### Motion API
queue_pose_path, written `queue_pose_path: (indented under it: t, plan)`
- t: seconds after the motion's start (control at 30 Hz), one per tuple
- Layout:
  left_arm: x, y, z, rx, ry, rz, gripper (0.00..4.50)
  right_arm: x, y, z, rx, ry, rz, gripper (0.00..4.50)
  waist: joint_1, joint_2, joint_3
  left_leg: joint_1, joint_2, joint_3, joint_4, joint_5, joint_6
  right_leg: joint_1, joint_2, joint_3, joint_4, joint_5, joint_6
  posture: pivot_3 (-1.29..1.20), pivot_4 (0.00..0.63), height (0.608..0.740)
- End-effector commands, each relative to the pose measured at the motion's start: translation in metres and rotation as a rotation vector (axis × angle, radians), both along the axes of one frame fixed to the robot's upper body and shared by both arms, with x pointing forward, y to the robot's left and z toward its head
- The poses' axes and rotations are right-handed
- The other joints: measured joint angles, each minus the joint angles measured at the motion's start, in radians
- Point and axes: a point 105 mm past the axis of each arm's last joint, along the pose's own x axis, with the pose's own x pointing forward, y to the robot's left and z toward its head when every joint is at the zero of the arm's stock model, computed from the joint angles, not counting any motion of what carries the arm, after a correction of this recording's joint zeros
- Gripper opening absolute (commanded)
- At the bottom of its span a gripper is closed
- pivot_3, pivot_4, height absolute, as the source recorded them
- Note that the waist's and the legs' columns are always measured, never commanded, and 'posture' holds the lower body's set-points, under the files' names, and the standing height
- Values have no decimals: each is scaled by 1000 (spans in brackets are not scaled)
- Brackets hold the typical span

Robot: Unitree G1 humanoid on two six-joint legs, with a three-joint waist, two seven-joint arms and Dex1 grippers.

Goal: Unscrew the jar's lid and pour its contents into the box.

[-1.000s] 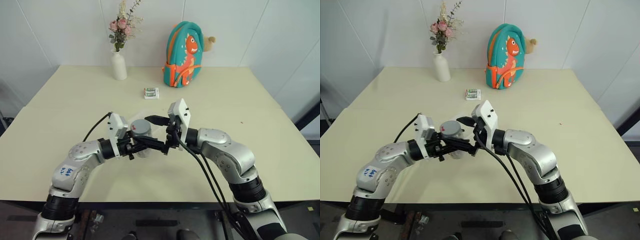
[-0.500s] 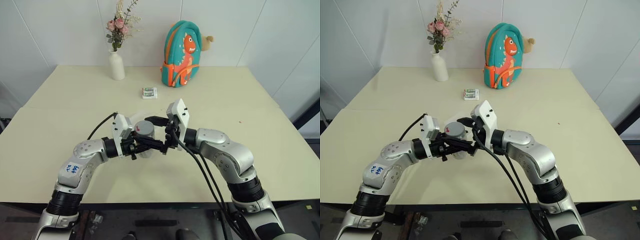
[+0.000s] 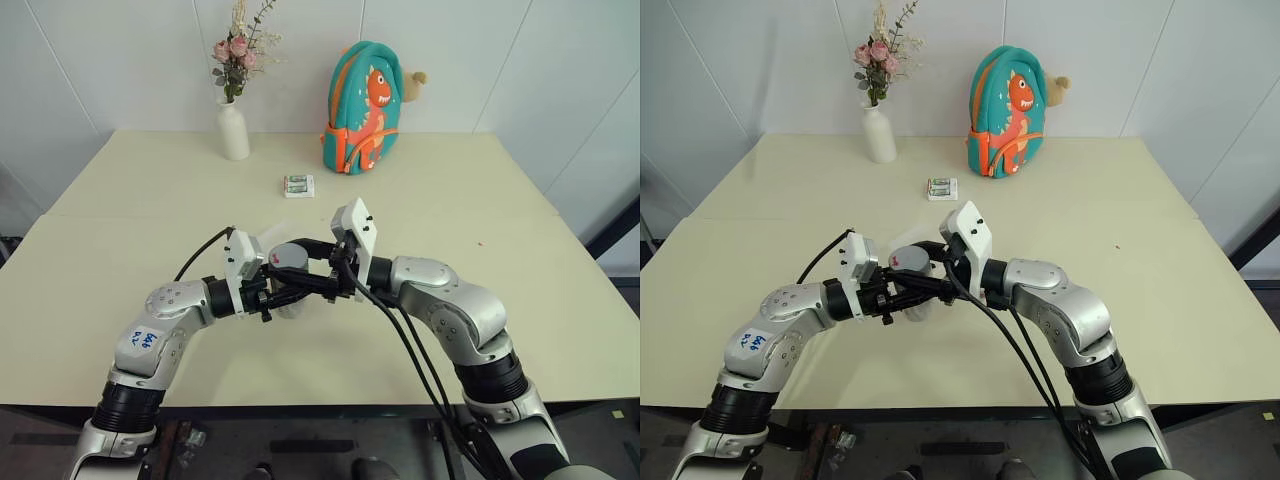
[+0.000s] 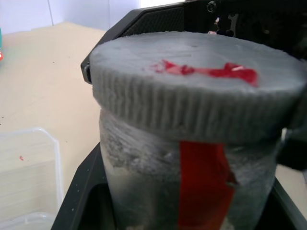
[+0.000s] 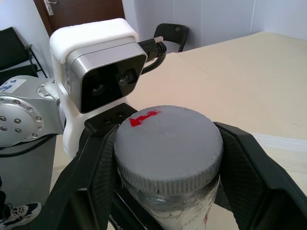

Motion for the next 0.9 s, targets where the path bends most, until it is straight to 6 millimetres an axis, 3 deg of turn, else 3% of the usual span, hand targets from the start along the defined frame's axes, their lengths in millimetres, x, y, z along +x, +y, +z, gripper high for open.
queue_pose_path:
  t: [0.03,0.2,0.57,0.77,0.9]
  plan:
    - [-20,-11,2,14,18,-209,2000,-24,1,28,43,-105,219,2630,0,0,0,0,0,0,0,0,0,0,0,0,0,0,0,0,150,740]
    - [-35,-9,13,28,10,-411,2000,-30,-7,33,-18,-113,398,2630,-3,0,0,0,0,0,0,0,0,0,0,0,0,0,0,0,150,740]
    - [-29,-1,19,9,-19,-354,2000,-26,-13,30,-35,-101,408,2630,-1,0,0,-1,2,1,0,-1,0,-2,1,0,1,-1,-1,0,150,740]
    - [-30,-3,21,-3,-24,-344,2000,-22,-16,30,-27,-91,371,4487,-1,0,0,0,2,1,1,-1,0,-2,1,0,2,-1,-1,0,150,740]
    - [-31,-1,21,1,-23,-329,2000,-19,-20,35,-11,-113,341,4487,-1,0,0,0,2,1,1,-1,0,-2,1,0,2,-1,-1,0,150,740]
